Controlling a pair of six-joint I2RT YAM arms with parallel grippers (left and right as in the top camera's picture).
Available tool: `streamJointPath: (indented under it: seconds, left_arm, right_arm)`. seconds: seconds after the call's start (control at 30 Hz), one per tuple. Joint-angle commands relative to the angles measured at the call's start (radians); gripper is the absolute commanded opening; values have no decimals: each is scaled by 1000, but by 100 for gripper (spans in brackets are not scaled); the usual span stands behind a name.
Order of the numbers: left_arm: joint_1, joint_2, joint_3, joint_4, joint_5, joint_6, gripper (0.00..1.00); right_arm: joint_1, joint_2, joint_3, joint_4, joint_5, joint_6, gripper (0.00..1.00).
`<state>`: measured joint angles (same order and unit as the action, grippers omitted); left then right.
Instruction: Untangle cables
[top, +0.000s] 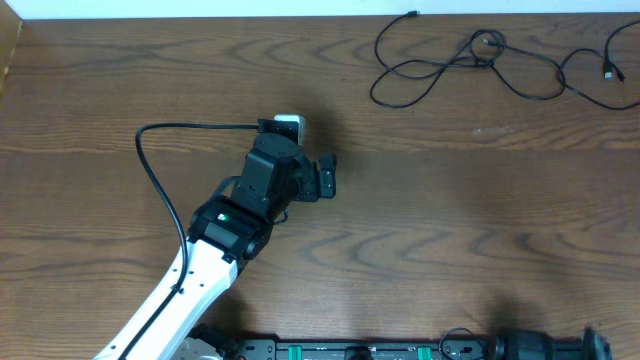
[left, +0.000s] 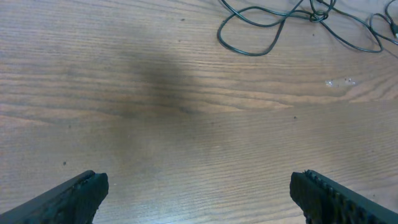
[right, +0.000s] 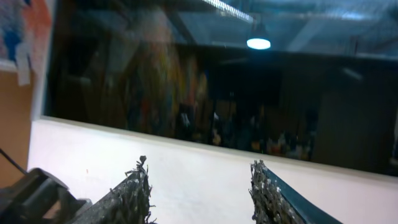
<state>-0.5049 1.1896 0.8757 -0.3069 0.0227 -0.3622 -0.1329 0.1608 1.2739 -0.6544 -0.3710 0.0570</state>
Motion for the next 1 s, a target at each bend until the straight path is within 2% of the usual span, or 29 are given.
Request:
streamJointPath:
  seconds: [0.0, 0.17, 0.43, 0.57, 0.7, 0.73, 0.77, 0.97]
  left_arm:
    - [2, 5, 3, 0, -12, 3, 100]
    - [3, 5, 3, 0, -12, 3, 100]
    - [3, 5, 3, 0, -12, 3, 100]
    - [3, 5, 3, 0, -12, 3, 100]
    - [2, 5, 3, 0, -12, 3, 100]
    - [3, 5, 3, 0, -12, 3, 100]
    - [2, 5, 3, 0, -12, 3, 100]
    - [2, 5, 3, 0, -12, 2, 100]
  right_arm:
    - [17, -79, -3, 4, -10, 17, 50]
    - [37, -143, -3, 3, -3, 15, 52]
    - [77, -154, 5, 0, 18, -112, 57]
    - [81, -154, 16, -1, 71, -119, 59]
    - [79, -154, 19, 2, 77, -119, 71]
    - [78, -154, 16, 11, 77, -119, 88]
    - [74, -154, 10, 30, 77, -119, 99]
    - [42, -151, -95, 309, 76, -163, 99]
